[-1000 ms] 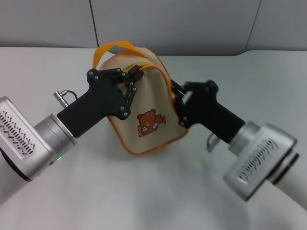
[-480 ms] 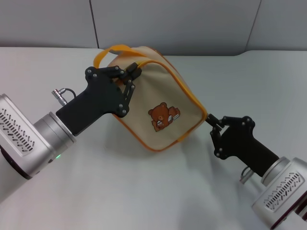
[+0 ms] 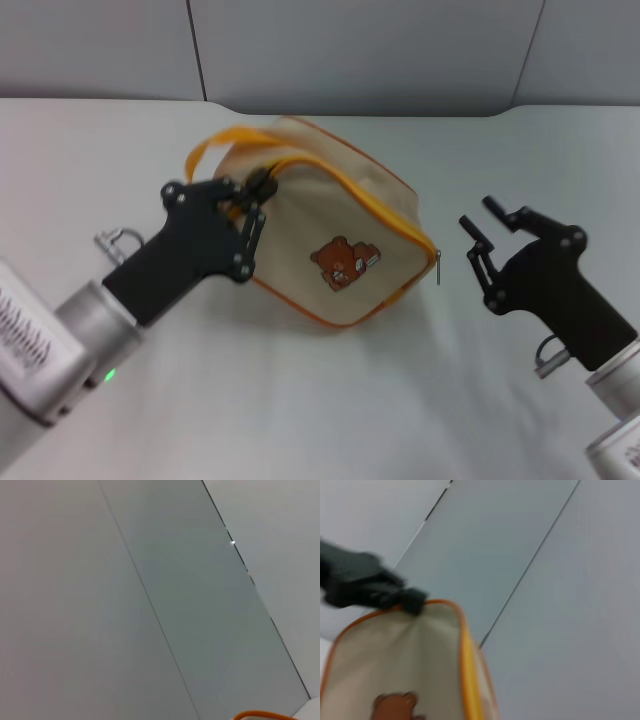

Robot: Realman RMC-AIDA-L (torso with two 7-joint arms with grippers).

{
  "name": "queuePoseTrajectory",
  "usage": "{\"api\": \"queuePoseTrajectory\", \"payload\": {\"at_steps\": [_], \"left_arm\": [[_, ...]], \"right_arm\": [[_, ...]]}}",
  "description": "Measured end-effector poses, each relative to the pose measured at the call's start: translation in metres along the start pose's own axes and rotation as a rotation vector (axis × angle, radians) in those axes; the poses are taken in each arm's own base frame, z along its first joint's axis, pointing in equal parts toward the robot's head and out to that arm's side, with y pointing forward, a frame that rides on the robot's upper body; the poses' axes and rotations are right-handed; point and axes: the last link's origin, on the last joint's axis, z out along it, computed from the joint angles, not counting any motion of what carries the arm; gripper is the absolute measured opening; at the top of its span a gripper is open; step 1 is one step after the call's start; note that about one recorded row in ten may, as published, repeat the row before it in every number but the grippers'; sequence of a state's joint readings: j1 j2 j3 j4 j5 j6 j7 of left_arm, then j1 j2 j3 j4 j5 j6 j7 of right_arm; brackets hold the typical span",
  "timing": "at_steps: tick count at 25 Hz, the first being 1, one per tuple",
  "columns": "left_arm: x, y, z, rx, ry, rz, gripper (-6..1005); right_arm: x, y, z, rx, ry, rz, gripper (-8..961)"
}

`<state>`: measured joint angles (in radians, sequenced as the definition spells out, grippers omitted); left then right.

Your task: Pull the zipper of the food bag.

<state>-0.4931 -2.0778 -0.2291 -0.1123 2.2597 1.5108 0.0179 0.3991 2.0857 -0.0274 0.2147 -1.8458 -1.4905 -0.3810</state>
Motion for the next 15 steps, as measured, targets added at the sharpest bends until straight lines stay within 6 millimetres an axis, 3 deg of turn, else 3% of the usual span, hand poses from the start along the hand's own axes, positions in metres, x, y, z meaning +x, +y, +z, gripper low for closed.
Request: {"api": "queuePoseTrajectory", "payload": {"at_steps": [5,10,15], "left_arm": [[0.000,0.011,-0.014,0.029,0.001,-0.049,48],[0.005,0.019,-0.036,0.099,0.028,-0.113,96],[0.018,0.010,-0.060,0.024,0.115,-0.225,226]], "right_arm": [[-0.004,-0.007,-0.002,0.017,-0.040,0.085,260],[-0.009,-0.029,-0.003,-0.022,-0.128,0.299,460],[-0.017,-0.045,0.001,-0.269,-0.164,0.536,596]]}}
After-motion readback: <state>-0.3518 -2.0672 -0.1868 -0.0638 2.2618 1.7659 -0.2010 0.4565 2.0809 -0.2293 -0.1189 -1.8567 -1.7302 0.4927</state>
